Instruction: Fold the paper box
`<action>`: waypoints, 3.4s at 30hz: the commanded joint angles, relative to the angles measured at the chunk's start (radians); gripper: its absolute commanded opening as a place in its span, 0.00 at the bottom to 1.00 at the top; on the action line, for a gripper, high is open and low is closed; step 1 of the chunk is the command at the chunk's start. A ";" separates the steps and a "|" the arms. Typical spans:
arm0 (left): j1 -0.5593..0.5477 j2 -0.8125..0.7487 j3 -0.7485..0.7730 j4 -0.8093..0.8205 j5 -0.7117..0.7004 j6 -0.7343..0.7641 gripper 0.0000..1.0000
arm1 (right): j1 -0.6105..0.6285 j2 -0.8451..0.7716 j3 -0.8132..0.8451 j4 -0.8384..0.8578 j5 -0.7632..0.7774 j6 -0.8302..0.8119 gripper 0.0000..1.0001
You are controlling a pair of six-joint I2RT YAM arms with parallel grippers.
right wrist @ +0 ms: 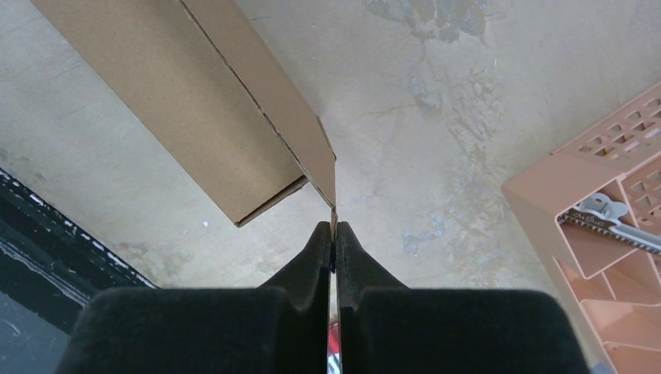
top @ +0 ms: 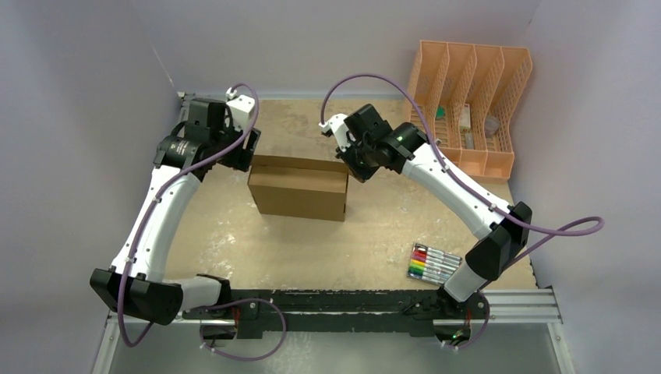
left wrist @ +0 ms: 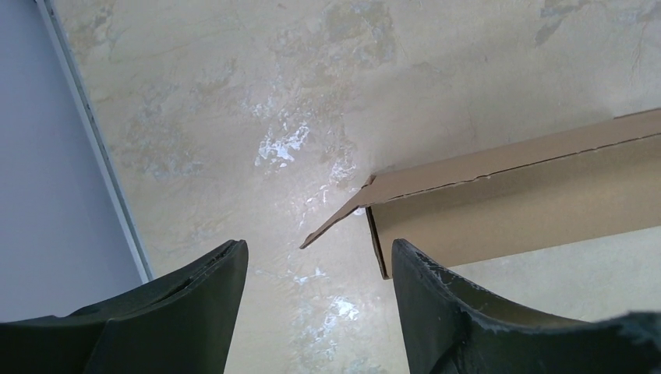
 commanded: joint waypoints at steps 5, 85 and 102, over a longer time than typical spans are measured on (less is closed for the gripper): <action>-0.011 -0.015 -0.018 0.031 0.032 0.124 0.65 | -0.001 0.008 0.019 0.024 -0.010 -0.061 0.00; -0.111 0.085 0.057 0.054 0.026 -0.513 0.00 | -0.003 0.252 0.351 -0.100 0.257 0.334 0.00; -0.143 0.081 0.126 -0.012 -0.057 -0.430 0.00 | -0.059 0.324 0.498 -0.203 0.169 0.531 0.00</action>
